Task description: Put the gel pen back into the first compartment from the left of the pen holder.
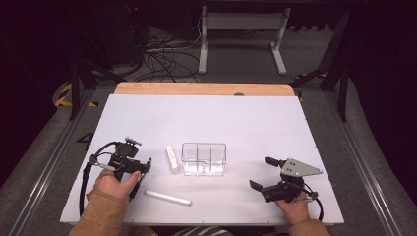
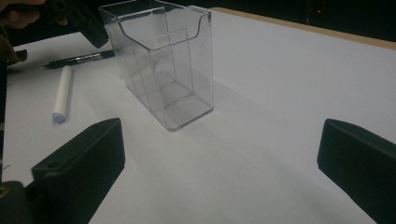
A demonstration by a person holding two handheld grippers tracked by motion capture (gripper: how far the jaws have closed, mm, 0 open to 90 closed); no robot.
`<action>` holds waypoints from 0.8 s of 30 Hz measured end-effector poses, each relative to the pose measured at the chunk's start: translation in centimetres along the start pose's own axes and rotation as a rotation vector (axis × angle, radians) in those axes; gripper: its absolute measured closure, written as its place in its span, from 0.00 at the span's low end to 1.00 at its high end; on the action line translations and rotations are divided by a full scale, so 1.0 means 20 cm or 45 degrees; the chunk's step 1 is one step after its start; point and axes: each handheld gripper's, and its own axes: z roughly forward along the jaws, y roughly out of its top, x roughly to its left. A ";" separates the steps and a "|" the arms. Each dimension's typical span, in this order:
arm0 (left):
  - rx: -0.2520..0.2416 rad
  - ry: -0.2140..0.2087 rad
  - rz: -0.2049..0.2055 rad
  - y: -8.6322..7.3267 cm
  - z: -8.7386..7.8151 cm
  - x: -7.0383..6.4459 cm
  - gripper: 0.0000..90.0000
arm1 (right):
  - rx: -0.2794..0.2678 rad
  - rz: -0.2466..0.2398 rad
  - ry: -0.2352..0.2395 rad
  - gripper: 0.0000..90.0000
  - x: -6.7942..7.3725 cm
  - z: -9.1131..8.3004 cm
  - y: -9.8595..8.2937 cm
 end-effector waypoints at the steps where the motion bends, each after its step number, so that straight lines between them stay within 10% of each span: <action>1: 0.011 -0.008 -0.010 0.00 0.01 0.00 0.60 | 0.000 0.000 0.000 0.01 0.00 0.00 0.00; 24: 0.078 0.072 -0.036 0.03 0.10 -0.03 0.82 | 0.009 -0.001 -0.007 0.02 0.00 0.00 0.00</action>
